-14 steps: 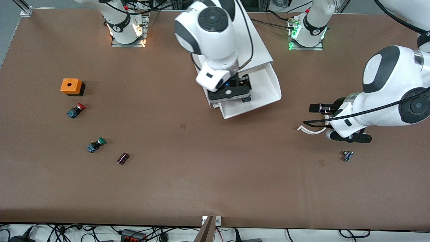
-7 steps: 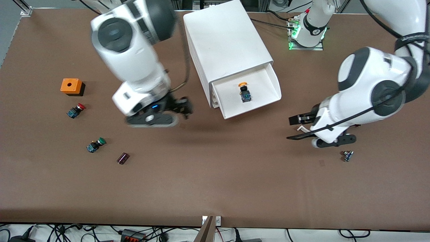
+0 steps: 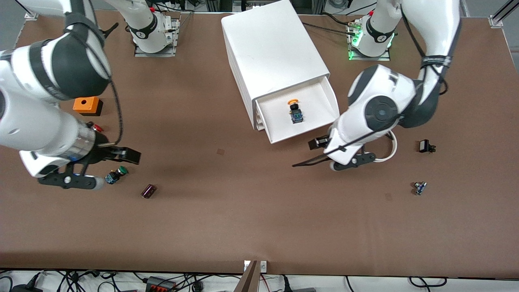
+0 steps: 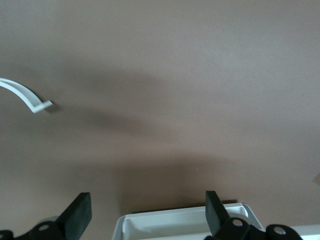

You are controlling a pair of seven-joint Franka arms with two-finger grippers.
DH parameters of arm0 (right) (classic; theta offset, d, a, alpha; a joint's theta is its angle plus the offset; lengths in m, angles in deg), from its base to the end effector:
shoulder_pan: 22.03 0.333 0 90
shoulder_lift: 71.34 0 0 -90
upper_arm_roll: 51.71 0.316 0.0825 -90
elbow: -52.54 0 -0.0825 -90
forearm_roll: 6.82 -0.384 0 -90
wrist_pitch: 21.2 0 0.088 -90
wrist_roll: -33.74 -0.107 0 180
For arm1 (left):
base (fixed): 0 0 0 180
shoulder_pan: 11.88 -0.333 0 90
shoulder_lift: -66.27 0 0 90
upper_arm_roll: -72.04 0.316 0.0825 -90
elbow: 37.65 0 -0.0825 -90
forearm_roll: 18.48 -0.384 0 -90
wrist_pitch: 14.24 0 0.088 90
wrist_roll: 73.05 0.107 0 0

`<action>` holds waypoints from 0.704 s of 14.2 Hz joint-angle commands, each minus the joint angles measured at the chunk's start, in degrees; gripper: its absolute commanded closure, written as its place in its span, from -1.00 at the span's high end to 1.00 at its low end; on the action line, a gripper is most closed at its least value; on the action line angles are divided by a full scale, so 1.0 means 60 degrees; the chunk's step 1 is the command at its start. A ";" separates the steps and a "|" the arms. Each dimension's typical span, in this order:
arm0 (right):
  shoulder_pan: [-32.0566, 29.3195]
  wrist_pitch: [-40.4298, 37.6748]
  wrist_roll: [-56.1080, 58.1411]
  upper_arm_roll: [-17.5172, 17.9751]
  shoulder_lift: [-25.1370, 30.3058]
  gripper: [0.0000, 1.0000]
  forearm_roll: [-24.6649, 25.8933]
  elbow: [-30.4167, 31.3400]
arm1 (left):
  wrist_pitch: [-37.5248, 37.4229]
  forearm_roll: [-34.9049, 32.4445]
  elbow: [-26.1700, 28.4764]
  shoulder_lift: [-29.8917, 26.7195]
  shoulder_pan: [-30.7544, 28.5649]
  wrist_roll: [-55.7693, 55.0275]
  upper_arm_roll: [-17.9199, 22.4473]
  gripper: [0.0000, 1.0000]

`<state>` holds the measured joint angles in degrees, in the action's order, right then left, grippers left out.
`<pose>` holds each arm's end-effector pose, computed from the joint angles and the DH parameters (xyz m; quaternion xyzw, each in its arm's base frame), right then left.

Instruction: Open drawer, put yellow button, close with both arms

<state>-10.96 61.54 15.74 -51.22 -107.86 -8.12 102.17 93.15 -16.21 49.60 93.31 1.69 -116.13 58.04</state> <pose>0.6989 0.1434 0.5340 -0.9979 0.0558 0.0323 0.0058 0.6075 -0.2944 0.3856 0.9843 0.1510 -0.0865 0.0296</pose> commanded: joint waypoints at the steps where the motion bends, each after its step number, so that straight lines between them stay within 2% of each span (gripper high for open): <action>1: -0.0334 -0.0531 0.0158 0.0152 0.0183 1.00 0.0098 0.0136 | 0.0775 -0.0218 0.1041 -0.0521 0.0068 -0.0481 -0.0113 1.00; 3: -0.0700 -0.0504 0.0173 0.0152 0.0518 1.00 0.0084 0.0498 | 0.1435 -0.0218 0.1686 -0.0741 0.0097 -0.0962 -0.0406 1.00; 4: -0.0963 -0.0445 0.0144 0.0167 0.0955 1.00 0.0055 0.1314 | 0.1495 -0.0218 0.1863 -0.0858 0.0112 -0.1052 -0.0450 1.00; 6: -0.1389 0.0459 0.0347 0.0196 0.2038 1.00 0.0040 0.2810 | 0.1496 -0.0218 0.2185 -0.1078 0.0097 -0.1067 -0.0611 1.00; 10: -0.2136 0.1370 0.1429 0.0196 0.3477 1.00 0.0303 0.4396 | 0.1452 -0.0203 0.2786 -0.1284 -0.0005 -0.1053 -0.1299 1.00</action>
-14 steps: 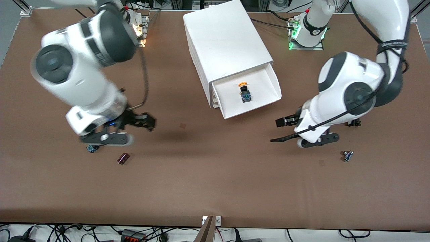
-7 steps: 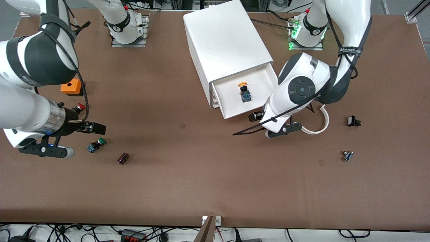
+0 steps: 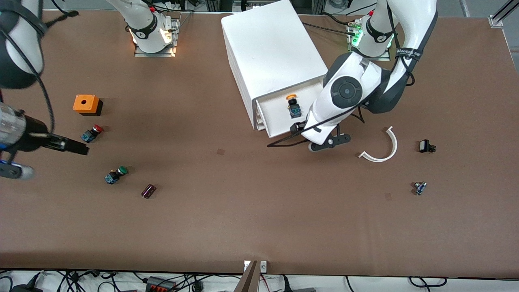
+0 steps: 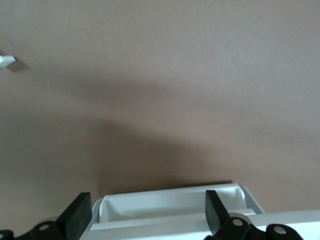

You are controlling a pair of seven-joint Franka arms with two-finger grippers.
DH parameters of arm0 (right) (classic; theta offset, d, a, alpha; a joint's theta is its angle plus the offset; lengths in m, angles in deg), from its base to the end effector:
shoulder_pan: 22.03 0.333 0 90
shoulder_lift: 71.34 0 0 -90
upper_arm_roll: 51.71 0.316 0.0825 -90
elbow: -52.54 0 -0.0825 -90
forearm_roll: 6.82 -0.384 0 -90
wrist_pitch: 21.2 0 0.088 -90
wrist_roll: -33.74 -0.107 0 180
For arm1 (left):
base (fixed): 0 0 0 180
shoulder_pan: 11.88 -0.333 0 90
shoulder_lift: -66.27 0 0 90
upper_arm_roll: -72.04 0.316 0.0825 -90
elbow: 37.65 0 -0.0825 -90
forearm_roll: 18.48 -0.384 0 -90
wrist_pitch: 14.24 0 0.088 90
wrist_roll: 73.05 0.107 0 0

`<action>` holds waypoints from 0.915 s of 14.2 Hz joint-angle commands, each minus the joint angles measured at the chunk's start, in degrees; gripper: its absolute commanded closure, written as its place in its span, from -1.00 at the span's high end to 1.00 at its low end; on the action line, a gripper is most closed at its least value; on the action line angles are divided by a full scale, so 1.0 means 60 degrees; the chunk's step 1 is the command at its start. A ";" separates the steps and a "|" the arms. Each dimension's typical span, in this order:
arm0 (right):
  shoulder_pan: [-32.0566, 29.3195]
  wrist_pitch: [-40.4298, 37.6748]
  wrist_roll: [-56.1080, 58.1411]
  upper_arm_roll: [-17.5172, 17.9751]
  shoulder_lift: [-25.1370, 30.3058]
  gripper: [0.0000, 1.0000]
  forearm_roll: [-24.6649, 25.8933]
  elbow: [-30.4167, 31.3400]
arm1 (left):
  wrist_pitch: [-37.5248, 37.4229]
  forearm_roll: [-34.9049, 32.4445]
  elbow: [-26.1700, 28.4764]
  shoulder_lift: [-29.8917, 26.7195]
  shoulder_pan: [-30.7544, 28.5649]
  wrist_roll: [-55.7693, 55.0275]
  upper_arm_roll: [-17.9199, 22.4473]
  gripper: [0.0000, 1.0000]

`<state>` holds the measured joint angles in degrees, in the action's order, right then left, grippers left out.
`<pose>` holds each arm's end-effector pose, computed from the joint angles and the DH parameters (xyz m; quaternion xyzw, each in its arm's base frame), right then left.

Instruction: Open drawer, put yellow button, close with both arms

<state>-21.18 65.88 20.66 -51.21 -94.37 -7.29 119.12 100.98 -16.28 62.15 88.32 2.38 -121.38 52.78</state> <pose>0.6660 0.0153 0.5659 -0.9945 0.1023 0.0226 0.0030 0.5416 -0.3401 0.3586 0.9850 0.1456 -0.0880 0.0288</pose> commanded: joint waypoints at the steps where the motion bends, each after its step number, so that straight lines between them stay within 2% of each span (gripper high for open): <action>1: -0.0668 0.0692 0.1048 0.0209 0.1390 1.00 0.0166 0.1646 | 0.0089 -0.0191 0.0783 -0.0511 -0.0135 -0.0179 -0.0540 1.00; 6: -0.1139 0.0590 0.2690 0.0122 0.1772 1.00 0.0181 0.1647 | -0.0438 -0.0074 0.1091 -0.0965 -0.0150 -0.0193 -0.0877 1.00; 9: -0.0744 0.0576 0.2927 -0.0420 0.1846 1.00 0.0137 0.1617 | -0.0644 0.0248 0.1135 -0.1039 -0.0135 -0.0193 -0.1038 1.00; 13: -0.0626 0.0226 0.2840 -0.0436 0.1904 1.00 0.0196 0.1661 | -0.0615 0.0687 0.1355 -0.1009 -0.0193 -0.0223 -0.1141 1.00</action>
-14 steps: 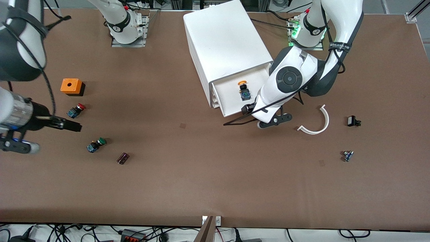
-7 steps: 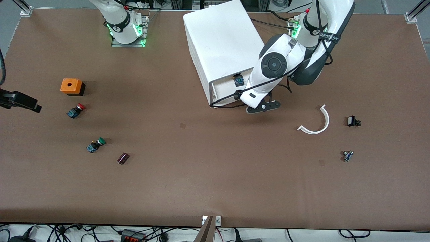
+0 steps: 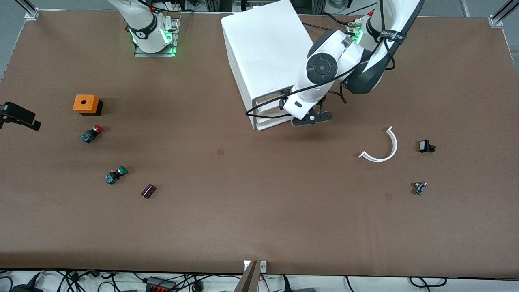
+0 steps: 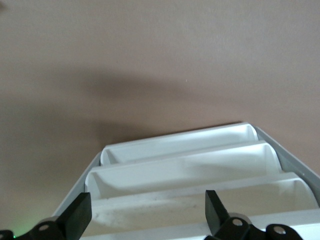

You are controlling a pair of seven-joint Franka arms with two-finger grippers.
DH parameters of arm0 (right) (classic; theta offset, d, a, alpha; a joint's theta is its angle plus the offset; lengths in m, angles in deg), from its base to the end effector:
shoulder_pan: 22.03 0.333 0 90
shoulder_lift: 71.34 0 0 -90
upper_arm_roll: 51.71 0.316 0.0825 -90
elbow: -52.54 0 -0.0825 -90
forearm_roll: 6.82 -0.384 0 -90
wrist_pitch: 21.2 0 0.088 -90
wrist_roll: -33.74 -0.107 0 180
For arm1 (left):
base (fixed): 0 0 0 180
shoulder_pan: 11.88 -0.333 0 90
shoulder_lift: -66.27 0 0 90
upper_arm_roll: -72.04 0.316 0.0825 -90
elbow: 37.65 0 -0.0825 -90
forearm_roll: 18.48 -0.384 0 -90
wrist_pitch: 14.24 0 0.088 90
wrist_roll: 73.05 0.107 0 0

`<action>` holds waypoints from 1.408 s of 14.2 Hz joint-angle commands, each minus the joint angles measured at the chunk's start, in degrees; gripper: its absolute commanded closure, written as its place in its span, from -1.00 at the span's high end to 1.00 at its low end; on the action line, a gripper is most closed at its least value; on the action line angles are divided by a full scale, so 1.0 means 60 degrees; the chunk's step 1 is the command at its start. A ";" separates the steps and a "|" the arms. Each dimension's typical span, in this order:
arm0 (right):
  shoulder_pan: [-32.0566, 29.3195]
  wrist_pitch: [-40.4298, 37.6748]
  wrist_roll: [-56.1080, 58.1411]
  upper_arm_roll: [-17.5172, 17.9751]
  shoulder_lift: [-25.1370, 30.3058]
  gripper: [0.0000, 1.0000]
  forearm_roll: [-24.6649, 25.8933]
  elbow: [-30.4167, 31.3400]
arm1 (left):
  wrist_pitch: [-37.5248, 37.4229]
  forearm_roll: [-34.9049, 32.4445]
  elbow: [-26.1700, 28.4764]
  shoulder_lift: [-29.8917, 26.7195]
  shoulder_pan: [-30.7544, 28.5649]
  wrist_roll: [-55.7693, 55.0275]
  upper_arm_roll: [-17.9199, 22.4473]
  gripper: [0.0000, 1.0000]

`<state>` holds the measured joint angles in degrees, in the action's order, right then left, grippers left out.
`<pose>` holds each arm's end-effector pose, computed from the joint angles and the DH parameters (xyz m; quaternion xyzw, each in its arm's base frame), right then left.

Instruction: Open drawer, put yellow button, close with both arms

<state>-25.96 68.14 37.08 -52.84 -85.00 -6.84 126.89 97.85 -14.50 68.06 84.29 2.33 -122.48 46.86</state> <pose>0.6239 -0.0535 0.6115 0.9998 -0.0147 0.0114 0.0030 0.4745 -0.3763 0.3584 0.9857 0.1061 -0.1304 0.0085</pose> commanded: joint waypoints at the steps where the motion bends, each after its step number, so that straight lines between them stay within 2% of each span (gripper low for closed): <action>1: 0.0157 -0.0240 0.0088 -0.0149 0.0371 1.00 0.0120 0.0396 | -0.0093 0.0406 0.0371 -0.0337 -0.0142 -0.0054 -0.0154 1.00; 4: 0.0172 -0.0037 0.0102 -0.0148 0.0808 1.00 0.0149 0.1081 | -0.0122 0.0406 0.0400 -0.0351 -0.0200 -0.0054 -0.0330 1.00; 8: 0.0157 0.0768 0.0117 -0.0148 0.1673 1.00 0.0164 0.2649 | -0.0122 0.0450 0.0429 -0.0322 -0.0127 -0.0054 -0.0359 1.00; 12: 0.0172 0.0815 0.0117 -0.0076 0.1909 1.00 0.0442 0.2916 | -0.0311 0.0319 0.0211 -0.0380 -0.0346 0.0107 -0.0301 1.00; 14: 0.0157 0.0653 0.0073 -0.0075 0.1953 1.00 0.0428 0.2916 | -0.0648 0.0260 -0.0256 -0.0381 -0.0653 0.0180 -0.0228 1.00; 16: 0.0172 0.0493 0.0044 -0.0075 0.1953 1.00 0.0428 0.2901 | -0.1319 -0.0308 -0.1133 -0.0381 -0.1310 0.0777 -0.0242 1.00; 18: 0.0172 0.0477 0.0014 -0.0075 0.1996 1.00 0.0399 0.3017 | -0.2125 -0.1274 -0.1969 -0.0351 -0.1998 0.2077 -0.0257 1.00; 20: 0.0157 0.0652 -0.0015 -0.0075 0.2245 1.00 0.0355 0.3354 | -0.2785 -0.1630 -0.2425 -0.0366 -0.2730 0.4036 -0.0257 1.00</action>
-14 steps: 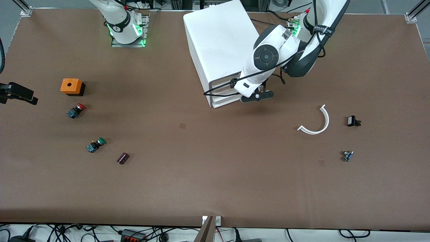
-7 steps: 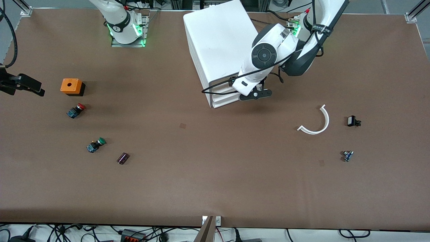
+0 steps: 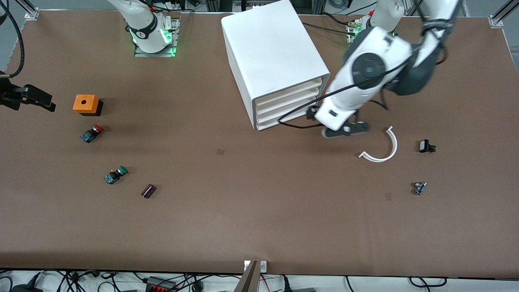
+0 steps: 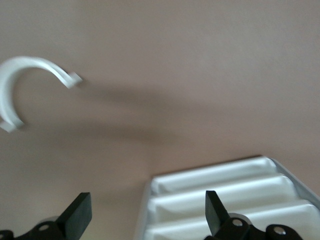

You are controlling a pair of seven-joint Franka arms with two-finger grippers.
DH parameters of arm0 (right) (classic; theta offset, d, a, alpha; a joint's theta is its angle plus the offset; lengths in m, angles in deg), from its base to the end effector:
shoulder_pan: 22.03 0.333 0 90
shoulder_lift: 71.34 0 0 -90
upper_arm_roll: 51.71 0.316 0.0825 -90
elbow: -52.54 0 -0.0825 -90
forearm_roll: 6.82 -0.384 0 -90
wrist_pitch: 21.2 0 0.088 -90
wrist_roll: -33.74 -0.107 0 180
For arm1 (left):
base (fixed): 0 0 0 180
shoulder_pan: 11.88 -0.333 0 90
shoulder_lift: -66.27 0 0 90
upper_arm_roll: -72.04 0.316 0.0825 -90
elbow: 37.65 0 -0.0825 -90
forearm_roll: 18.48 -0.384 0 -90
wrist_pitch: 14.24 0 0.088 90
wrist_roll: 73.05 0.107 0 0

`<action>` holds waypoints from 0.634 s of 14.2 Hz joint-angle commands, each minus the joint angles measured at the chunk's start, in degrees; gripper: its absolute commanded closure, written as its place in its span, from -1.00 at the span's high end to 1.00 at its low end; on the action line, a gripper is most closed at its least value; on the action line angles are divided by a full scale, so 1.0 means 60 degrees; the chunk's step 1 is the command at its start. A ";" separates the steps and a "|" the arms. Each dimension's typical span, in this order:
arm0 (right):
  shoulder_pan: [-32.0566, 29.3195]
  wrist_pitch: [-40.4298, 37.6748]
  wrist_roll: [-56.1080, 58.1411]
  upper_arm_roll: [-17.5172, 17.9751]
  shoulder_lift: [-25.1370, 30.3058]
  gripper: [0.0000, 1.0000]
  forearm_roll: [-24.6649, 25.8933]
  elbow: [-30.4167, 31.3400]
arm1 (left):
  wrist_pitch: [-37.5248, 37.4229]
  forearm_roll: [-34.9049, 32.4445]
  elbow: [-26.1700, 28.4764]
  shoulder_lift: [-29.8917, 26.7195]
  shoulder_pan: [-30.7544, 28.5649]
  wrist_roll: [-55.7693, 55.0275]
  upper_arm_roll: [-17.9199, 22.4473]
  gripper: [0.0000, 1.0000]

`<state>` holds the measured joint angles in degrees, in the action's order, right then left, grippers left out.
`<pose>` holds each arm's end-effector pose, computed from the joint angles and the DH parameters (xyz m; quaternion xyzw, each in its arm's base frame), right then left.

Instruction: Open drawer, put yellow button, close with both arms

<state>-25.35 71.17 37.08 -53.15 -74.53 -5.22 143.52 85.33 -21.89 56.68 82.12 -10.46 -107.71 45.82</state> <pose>0.5713 -0.0501 0.5886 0.9997 -0.0116 -0.0167 0.0135 0.5611 -0.2606 0.4535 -0.9948 -0.0566 0.0833 0.0130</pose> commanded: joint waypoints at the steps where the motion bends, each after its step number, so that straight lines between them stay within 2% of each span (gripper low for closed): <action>1: 0.0054 0.0234 -0.0015 -0.0024 0.0560 1.00 0.0084 0.0657 | -0.1078 -0.0399 -0.0791 -0.0005 -0.0965 0.2486 -0.0084 1.00; 3: 0.0054 0.0235 -0.0015 -0.0024 0.0605 1.00 0.0084 0.0702 | -0.1432 -0.0385 -0.1333 -0.0005 -0.1595 0.3908 -0.0055 1.00; 4: 0.0054 0.0249 -0.0015 -0.0024 0.0605 1.00 0.0084 0.0702 | -0.1447 -0.0385 -0.1379 -0.0164 -0.1628 0.4714 0.0308 1.00; 6: 0.0054 0.0206 -0.0015 -0.0024 0.0619 1.00 0.0084 0.0687 | -0.1506 -0.0064 -0.1365 -0.0516 -0.1104 0.6326 0.1710 1.00; 8: 0.0054 0.0176 0.0000 -0.0024 0.0663 1.00 0.0099 0.0672 | -0.1564 0.0345 -0.1190 -0.1100 -0.0197 0.6669 0.3264 1.00; 9: 0.0040 0.0162 0.0014 -0.0024 0.0663 1.00 0.0099 0.0672 | -0.1521 0.0391 -0.0986 -0.1466 0.0112 0.6684 0.3764 1.00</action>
<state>-25.34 71.65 37.07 -53.16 -72.32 -5.22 145.78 77.05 -21.13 48.58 78.32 -15.04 -69.54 61.85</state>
